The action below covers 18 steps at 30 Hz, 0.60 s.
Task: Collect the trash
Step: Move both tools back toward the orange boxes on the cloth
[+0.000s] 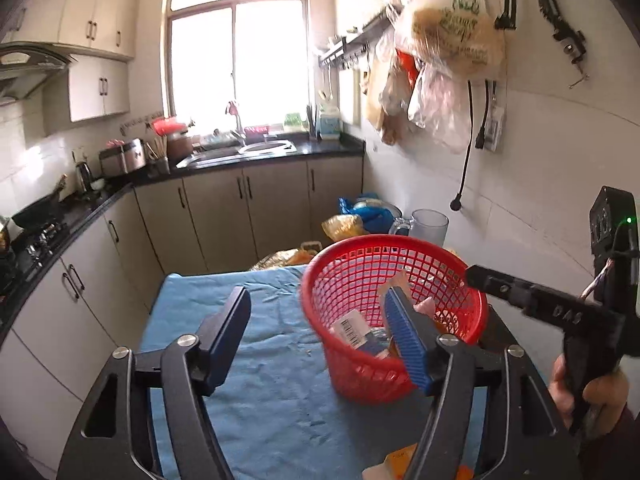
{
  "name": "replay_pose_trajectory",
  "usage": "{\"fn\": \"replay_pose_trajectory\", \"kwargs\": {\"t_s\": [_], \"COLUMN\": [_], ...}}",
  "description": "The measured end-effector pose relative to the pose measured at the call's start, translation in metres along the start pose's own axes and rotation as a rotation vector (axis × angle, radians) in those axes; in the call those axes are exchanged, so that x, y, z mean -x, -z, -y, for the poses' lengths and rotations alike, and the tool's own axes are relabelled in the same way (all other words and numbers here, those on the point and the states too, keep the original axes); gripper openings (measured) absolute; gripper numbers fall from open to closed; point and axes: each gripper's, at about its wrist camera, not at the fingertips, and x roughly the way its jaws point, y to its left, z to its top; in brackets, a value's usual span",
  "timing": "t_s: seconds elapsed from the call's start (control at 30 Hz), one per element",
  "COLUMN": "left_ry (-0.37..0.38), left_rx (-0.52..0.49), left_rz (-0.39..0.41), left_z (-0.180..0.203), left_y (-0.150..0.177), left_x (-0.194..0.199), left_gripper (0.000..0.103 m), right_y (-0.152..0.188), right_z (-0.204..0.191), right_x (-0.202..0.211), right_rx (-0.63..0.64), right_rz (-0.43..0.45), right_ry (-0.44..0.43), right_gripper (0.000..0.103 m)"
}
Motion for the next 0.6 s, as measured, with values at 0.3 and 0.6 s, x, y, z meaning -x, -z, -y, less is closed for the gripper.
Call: {"fn": "replay_pose_trajectory", "kwargs": {"t_s": [0.3, 0.6], "left_ry": [-0.085, -0.091], "left_rx": [-0.010, 0.096], "left_rz": [0.011, -0.062], "left_z": [-0.031, -0.056], "left_y": [0.064, 0.130], "left_x": [0.057, 0.078], "left_gripper": [0.077, 0.079], "right_y": [0.032, 0.081], "right_z": [-0.011, -0.006], "right_x": [0.052, 0.092], "right_rx": [0.055, 0.109], "right_rz": [-0.016, -0.084], "right_ry": [-0.002, 0.050], "right_gripper": [0.072, 0.077]}}
